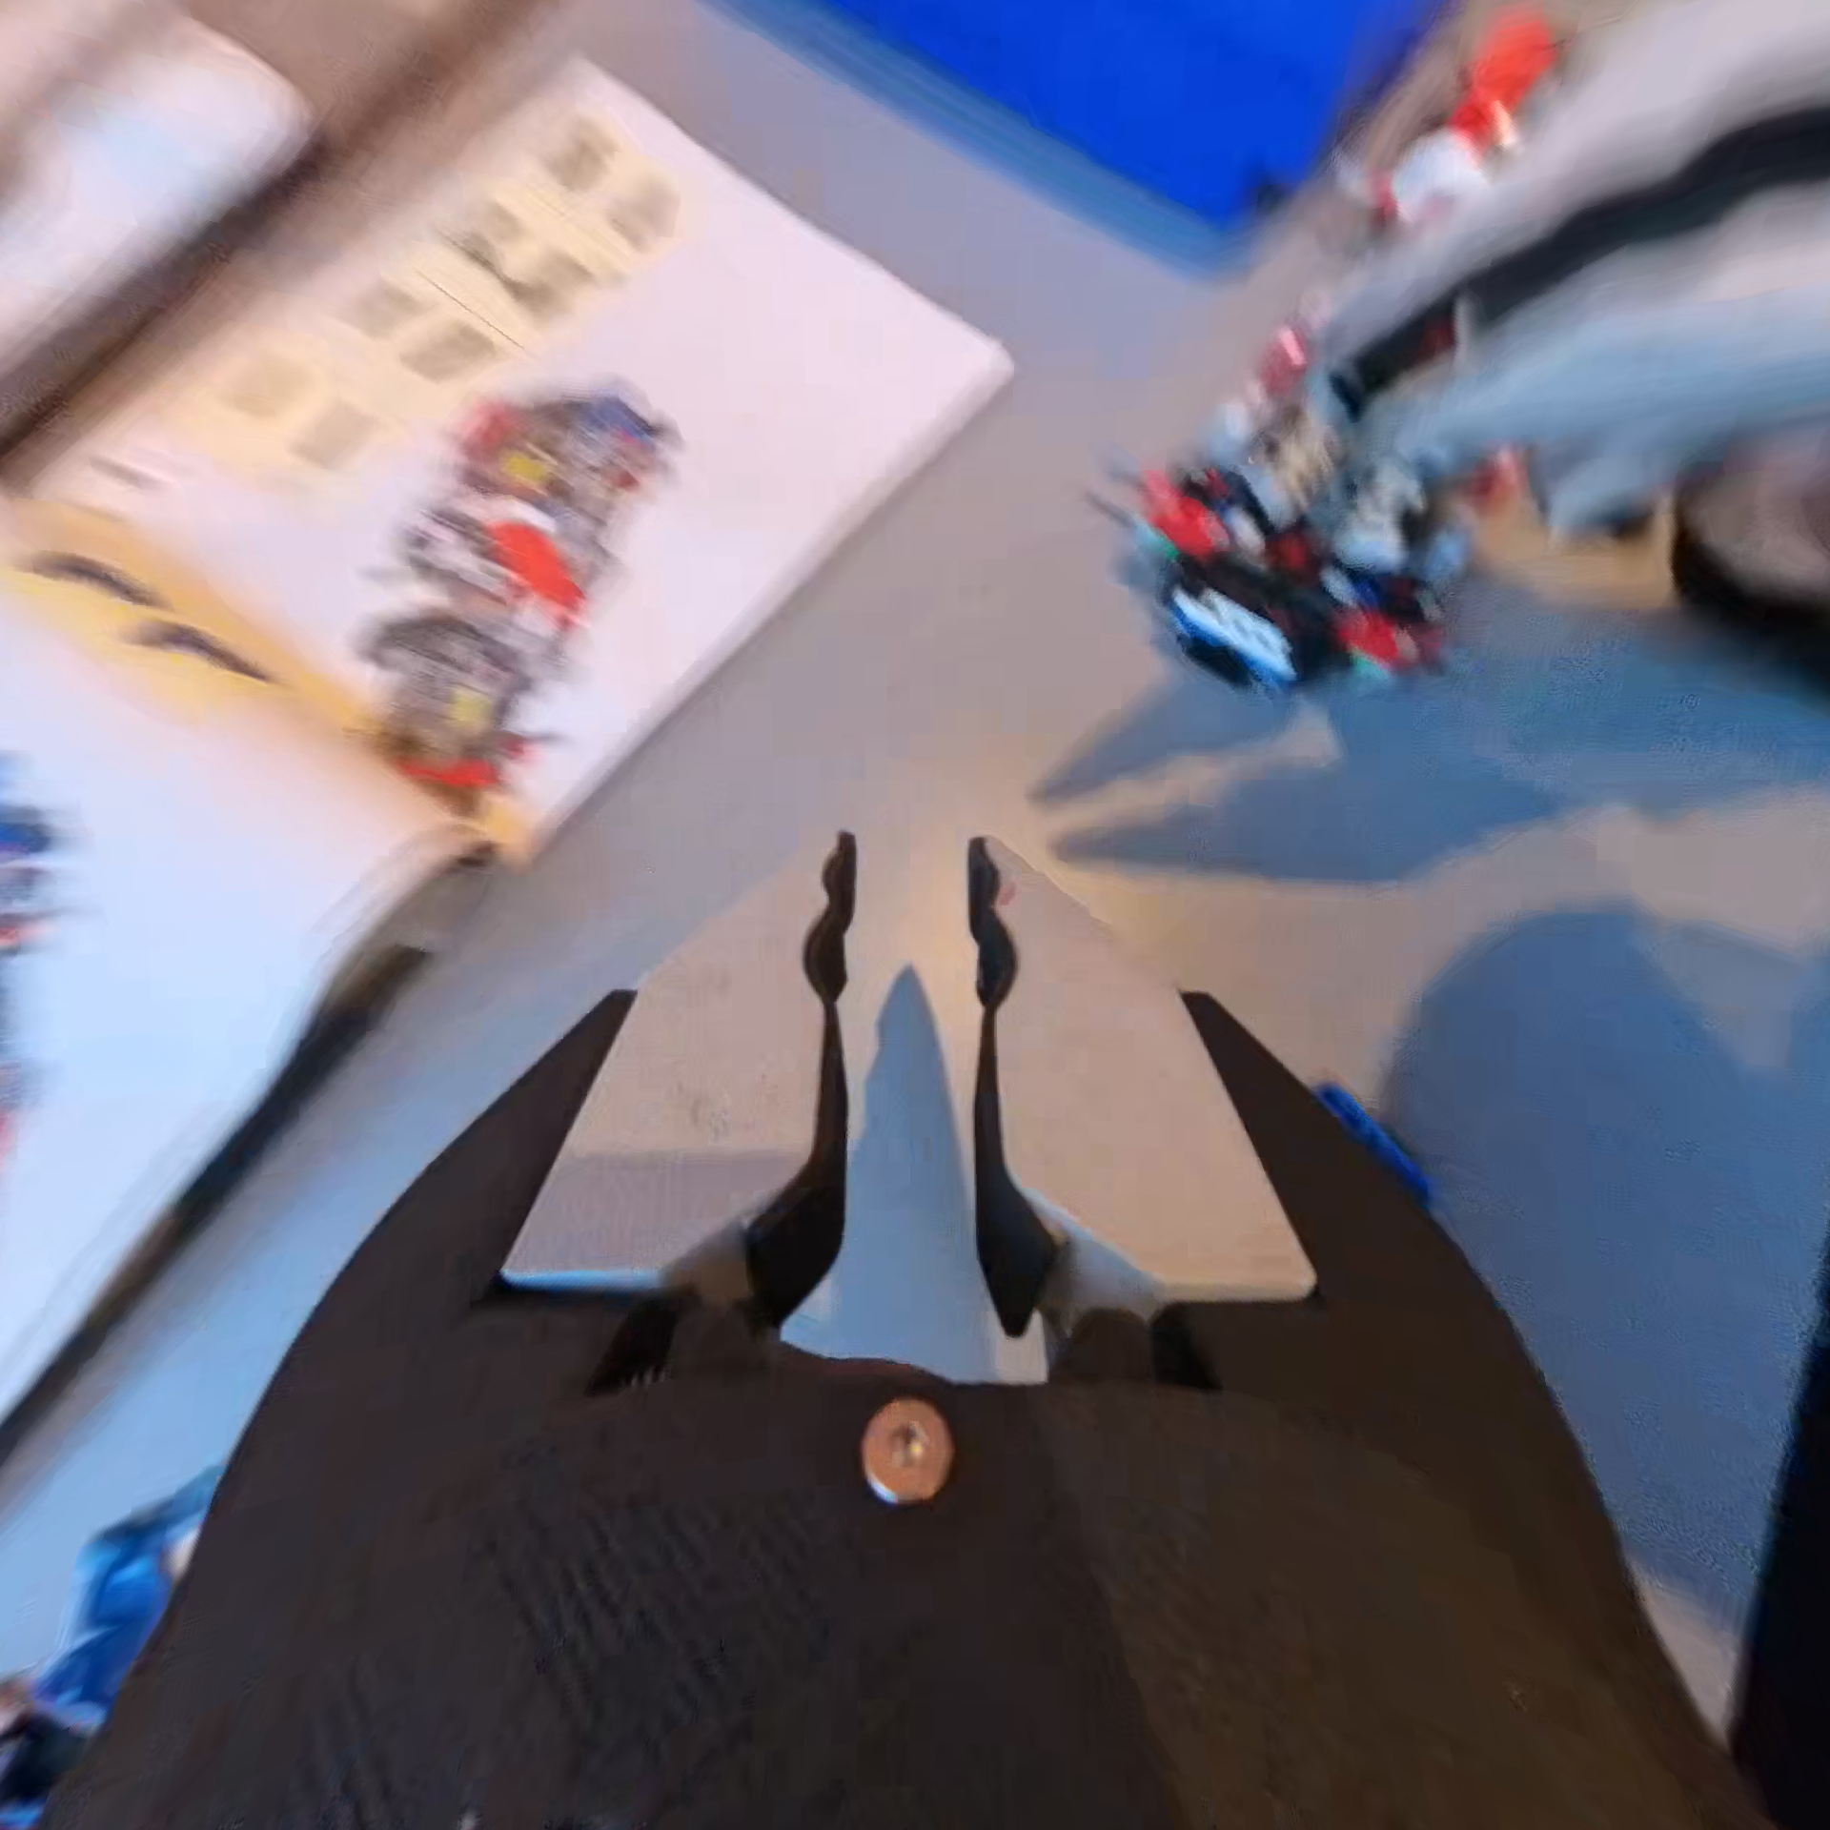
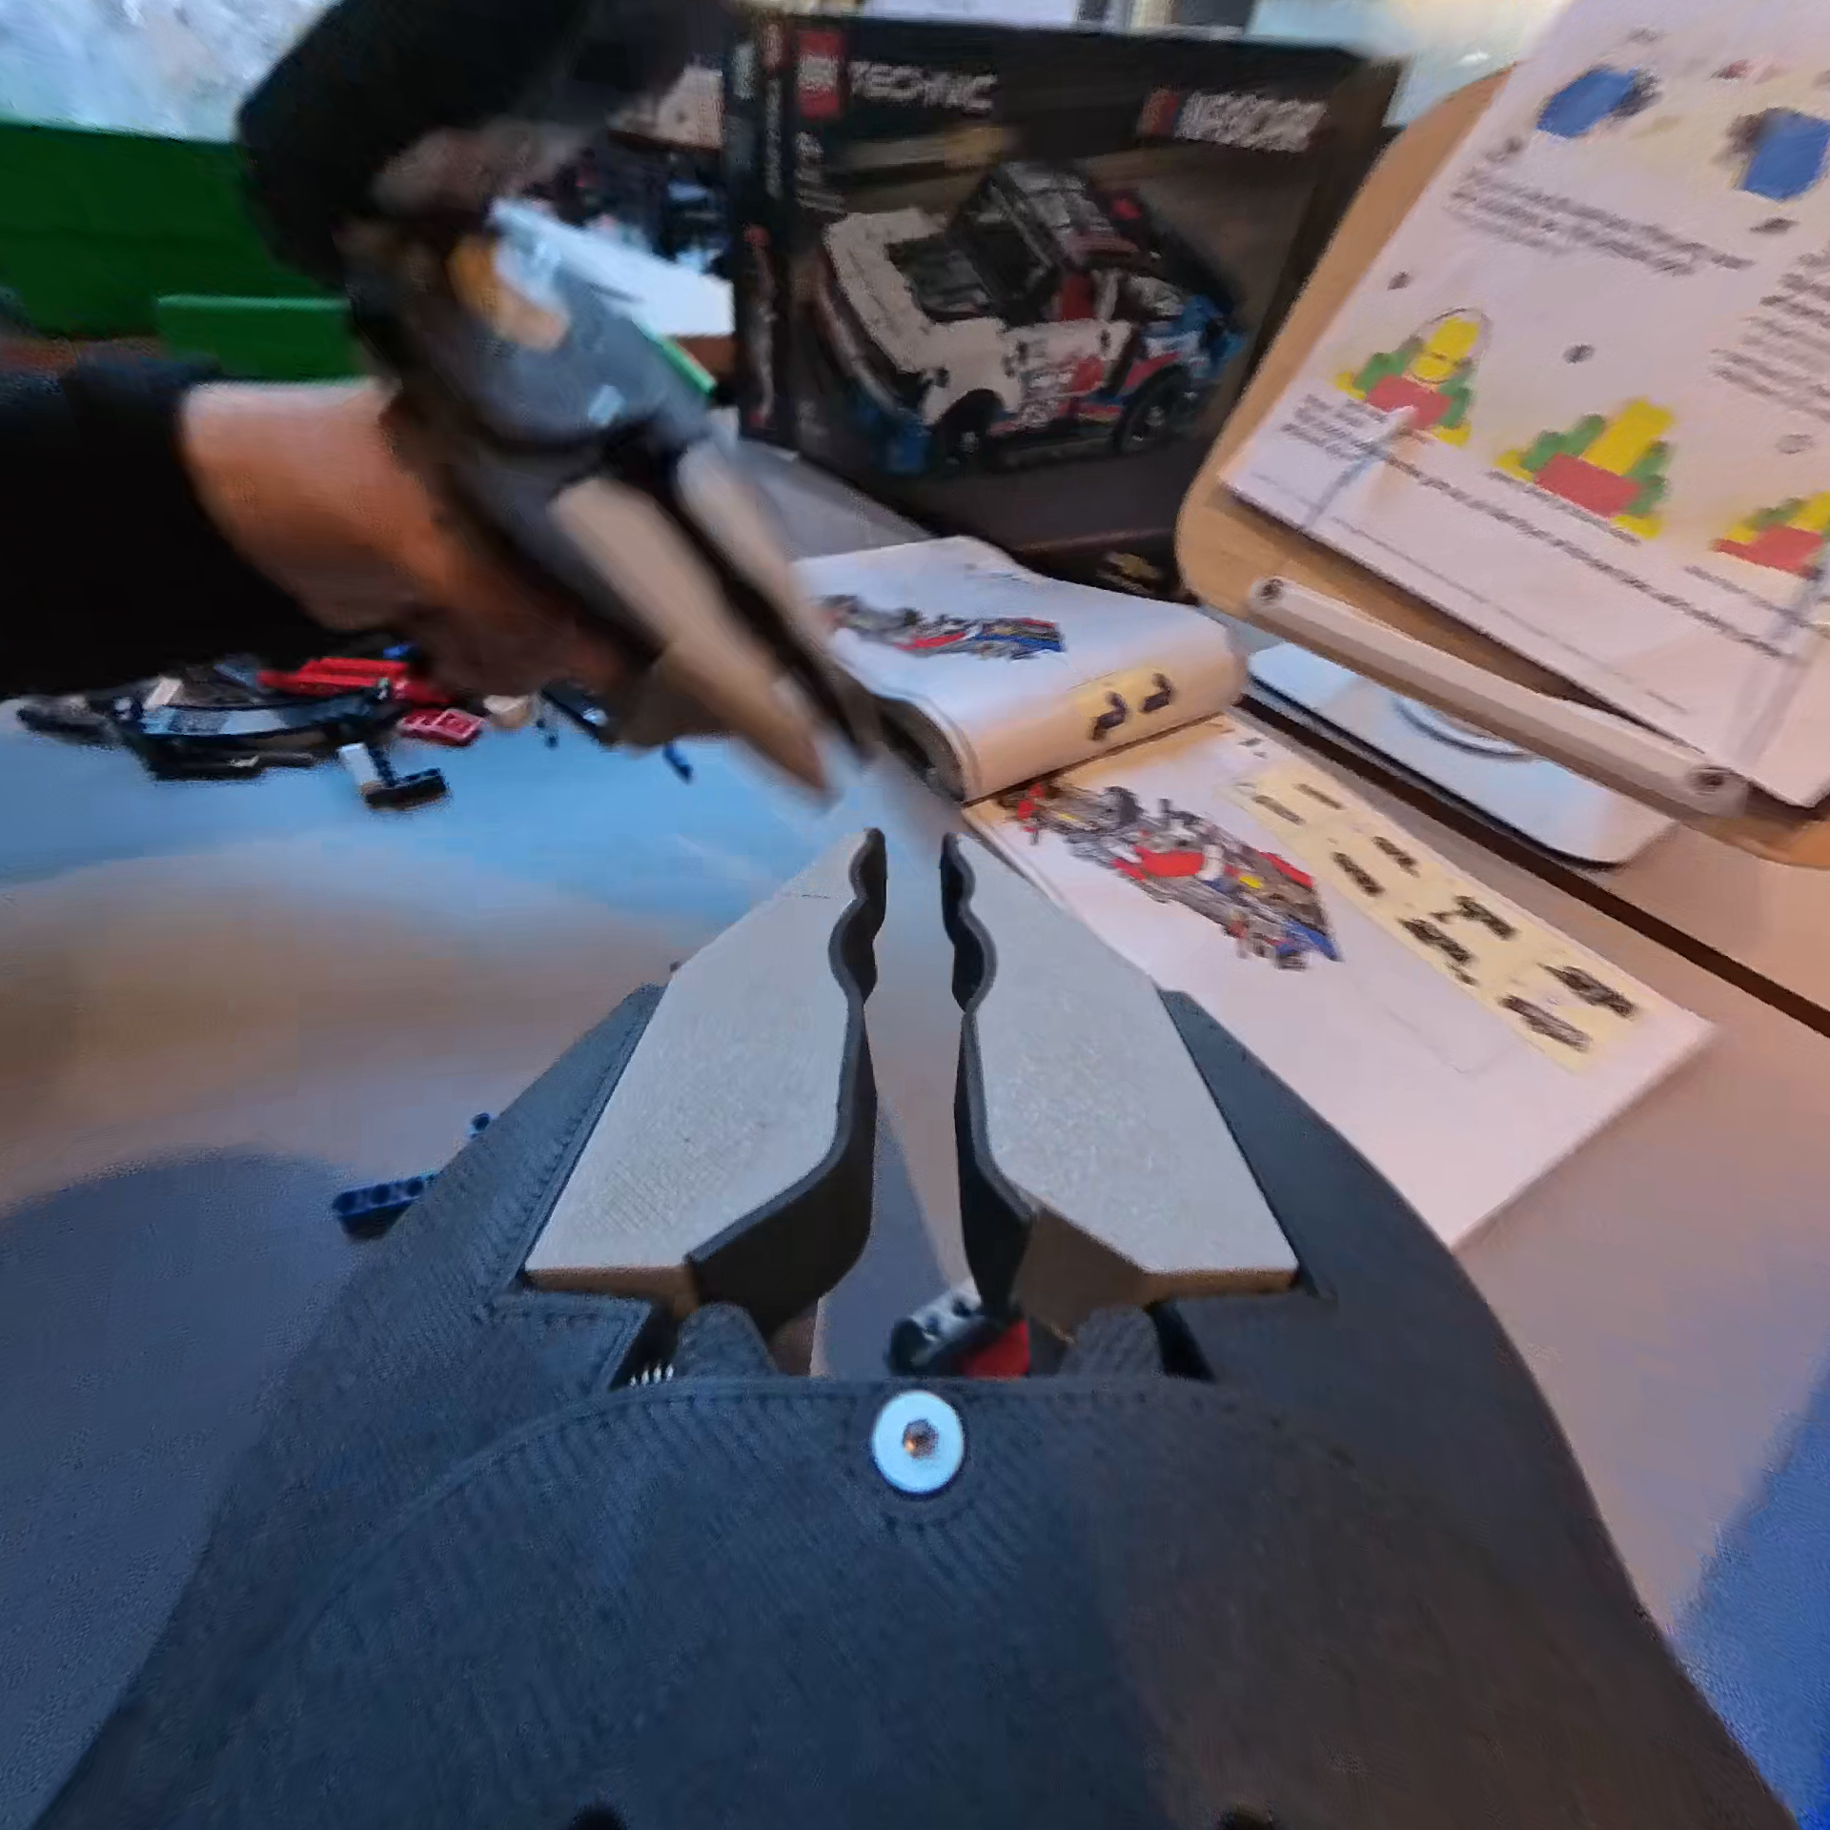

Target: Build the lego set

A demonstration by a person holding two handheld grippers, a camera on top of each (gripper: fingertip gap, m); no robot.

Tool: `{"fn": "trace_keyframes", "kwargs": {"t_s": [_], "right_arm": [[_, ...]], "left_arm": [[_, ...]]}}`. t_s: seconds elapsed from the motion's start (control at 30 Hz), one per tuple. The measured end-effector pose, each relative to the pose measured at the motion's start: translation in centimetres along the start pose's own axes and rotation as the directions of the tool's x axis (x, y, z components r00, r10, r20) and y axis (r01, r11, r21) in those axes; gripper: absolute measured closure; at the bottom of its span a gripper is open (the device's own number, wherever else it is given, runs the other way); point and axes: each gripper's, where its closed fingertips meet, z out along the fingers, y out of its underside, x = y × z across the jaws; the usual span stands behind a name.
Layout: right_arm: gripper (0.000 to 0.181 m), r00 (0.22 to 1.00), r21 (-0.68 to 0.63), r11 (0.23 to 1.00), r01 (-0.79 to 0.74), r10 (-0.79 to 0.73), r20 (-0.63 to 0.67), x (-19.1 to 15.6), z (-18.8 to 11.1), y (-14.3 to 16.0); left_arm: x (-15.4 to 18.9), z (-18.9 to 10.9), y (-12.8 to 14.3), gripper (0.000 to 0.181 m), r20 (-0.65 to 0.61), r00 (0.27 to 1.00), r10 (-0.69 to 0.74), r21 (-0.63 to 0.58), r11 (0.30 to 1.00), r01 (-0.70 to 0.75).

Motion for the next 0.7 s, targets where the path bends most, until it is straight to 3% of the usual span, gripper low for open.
{"fn": "trace_keyframes", "kwargs": {"t_s": [0.1, 0.27, 0.37, 0.57, 0.7], "right_arm": [[0.174, 0.999, 0.054, 0.998, -0.023, 0.025, -0.029, 1.4, -2.1, -1.2], [0.172, 0.998, 0.023, 0.998, -0.059, 0.060, -0.026, 1.4, -3.6, -0.1], [0.173, 0.997, 0.009, 0.997, -0.074, 0.074, -0.013, 1.1, -4.0, 0.7], [0.173, 0.996, -0.009, 0.996, -0.088, 0.088, 0.010, 0.7, -4.0, 1.5], [0.173, 0.996, -0.037, 0.997, -0.074, 0.076, 0.055, -0.7, -3.4, 2.2]], "left_arm": [[2.0, 2.2, 3.6, 0.164, -0.054, 0.992, 0.114, -0.141, 0.983, -0.120], [3.1, 3.2, 4.4, 0.165, -0.190, 0.980, 0.061, -0.208, 0.973, -0.101], [2.6, 3.6, 6.0, 0.165, -0.187, 0.978, 0.087, -0.297, 0.944, -0.141], [2.3, 3.3, 6.3, 0.179, -0.193, 0.974, 0.120, -0.292, 0.940, -0.174], [2.4, 3.4, 6.2, 0.180, -0.215, 0.971, 0.106, -0.260, 0.952, -0.161]]}}
